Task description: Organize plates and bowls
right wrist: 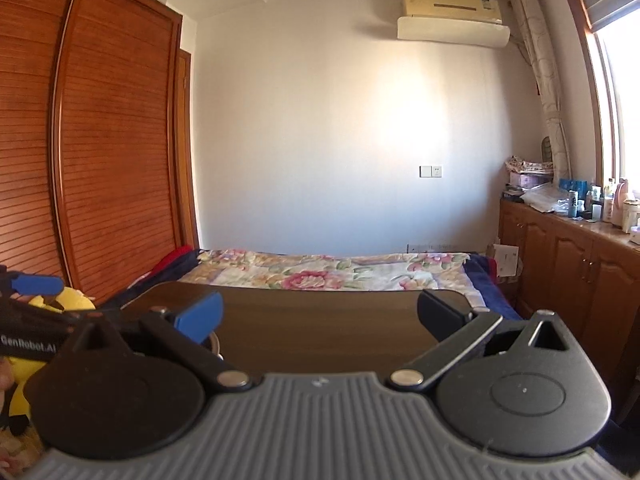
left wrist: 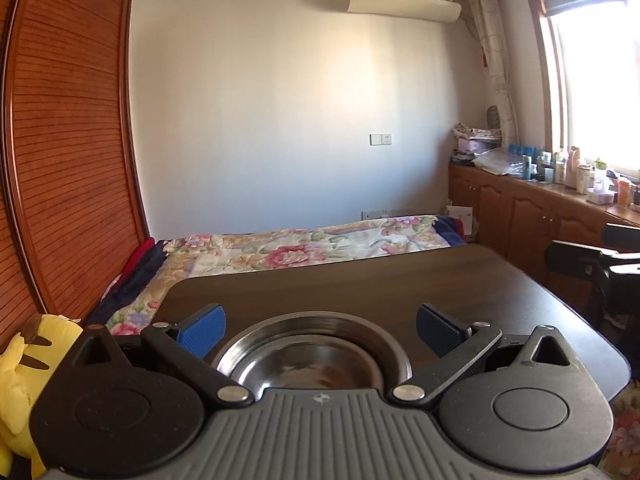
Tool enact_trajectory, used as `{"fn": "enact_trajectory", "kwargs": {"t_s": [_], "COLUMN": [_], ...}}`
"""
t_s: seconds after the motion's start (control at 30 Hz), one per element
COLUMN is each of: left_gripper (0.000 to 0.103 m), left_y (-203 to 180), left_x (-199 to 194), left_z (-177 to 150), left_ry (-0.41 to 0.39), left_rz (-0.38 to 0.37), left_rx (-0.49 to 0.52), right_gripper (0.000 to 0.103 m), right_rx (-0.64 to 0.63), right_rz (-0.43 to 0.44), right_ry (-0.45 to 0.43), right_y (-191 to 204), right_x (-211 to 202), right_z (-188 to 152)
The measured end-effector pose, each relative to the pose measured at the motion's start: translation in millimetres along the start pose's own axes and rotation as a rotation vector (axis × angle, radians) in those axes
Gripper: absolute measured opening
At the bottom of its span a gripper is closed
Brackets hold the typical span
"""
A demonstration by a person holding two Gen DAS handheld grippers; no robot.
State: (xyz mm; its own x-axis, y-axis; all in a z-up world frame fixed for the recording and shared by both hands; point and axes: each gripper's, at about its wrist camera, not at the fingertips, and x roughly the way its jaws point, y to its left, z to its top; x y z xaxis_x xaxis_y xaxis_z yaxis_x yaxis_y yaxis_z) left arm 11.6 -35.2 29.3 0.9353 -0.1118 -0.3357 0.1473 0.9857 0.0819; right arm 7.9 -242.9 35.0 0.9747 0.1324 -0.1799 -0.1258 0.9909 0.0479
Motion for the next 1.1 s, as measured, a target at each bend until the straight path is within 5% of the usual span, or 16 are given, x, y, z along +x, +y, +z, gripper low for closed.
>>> {"fn": "enact_trajectory", "kwargs": {"t_s": [1.1], "left_gripper": [0.103], "left_y": [3.8], "left_x": [-1.4], "left_z": [-48.4], "left_ry": [0.108], "left_rz": [0.024], "left_rx": [-0.036], "right_gripper": [0.103], "right_rx": [-0.008], "right_rz": [-0.022], "right_ry": [0.115], "right_y": [4.2], "right_x": [-6.1], "right_z": [-40.2]}}
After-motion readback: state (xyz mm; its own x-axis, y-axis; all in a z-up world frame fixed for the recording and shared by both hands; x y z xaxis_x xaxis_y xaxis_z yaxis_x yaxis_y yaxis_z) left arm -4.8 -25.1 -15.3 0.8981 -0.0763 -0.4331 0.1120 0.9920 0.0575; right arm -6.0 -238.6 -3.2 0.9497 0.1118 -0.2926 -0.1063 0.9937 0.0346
